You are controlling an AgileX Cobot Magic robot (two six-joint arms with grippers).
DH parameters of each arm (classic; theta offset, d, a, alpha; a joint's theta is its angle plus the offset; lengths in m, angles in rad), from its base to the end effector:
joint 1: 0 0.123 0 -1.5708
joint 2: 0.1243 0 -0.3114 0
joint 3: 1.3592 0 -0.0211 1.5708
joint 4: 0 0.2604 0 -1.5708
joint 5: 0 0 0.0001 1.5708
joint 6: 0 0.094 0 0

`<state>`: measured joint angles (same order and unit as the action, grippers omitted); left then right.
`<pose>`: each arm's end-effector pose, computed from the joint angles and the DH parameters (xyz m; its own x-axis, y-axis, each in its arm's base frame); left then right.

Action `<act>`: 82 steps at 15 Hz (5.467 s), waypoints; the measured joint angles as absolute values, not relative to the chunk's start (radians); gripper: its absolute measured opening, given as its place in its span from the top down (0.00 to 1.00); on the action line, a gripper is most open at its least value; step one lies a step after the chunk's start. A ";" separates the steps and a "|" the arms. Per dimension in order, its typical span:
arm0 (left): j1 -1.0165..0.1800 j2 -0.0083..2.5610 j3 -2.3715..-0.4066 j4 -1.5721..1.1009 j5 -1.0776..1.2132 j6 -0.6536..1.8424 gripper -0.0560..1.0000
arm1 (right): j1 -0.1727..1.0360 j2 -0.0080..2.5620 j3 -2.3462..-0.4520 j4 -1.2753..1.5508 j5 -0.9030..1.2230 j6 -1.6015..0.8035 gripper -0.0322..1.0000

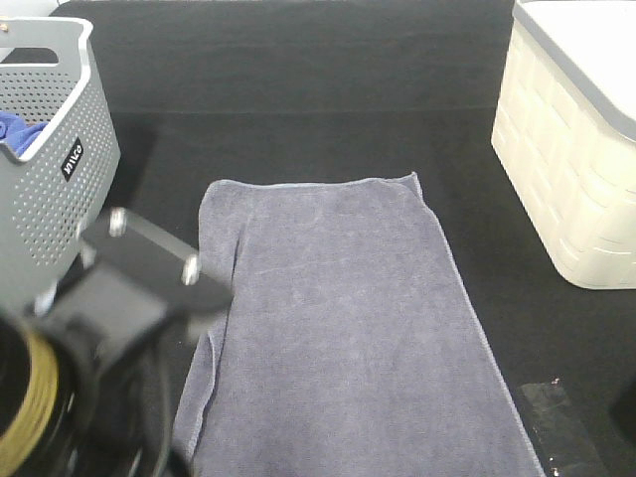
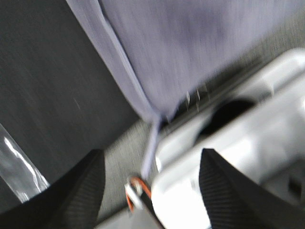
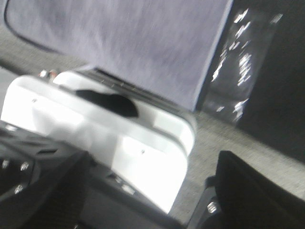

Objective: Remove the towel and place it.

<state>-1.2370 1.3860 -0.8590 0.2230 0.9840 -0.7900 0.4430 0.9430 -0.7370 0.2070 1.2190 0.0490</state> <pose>0.0951 -0.2214 0.2508 -0.8218 0.5184 -0.2366 0.5236 0.8508 0.0455 0.1121 0.0733 0.2963 -0.9270 -0.3085 -0.2134 -0.3525 0.9108 0.2148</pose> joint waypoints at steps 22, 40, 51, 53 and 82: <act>-0.440 1.701 -0.990 0.445 0.214 -0.689 0.42 | 0.436 2.111 -1.798 -0.133 0.914 0.029 0.38; -0.440 1.702 -0.991 0.447 0.183 -0.688 0.42 | 0.346 2.390 -1.919 -0.179 0.716 0.029 0.52; -0.440 1.702 -0.991 0.447 0.182 -0.688 0.42 | 0.349 2.462 -1.926 -0.176 0.702 0.029 0.81; -0.440 1.702 -0.991 0.447 0.182 -0.688 0.42 | 0.349 2.465 -1.927 -0.187 0.699 0.029 0.97; -0.440 2.179 -1.515 0.310 0.439 -0.689 0.38 | 0.348 2.414 -1.979 -0.422 0.964 0.108 0.97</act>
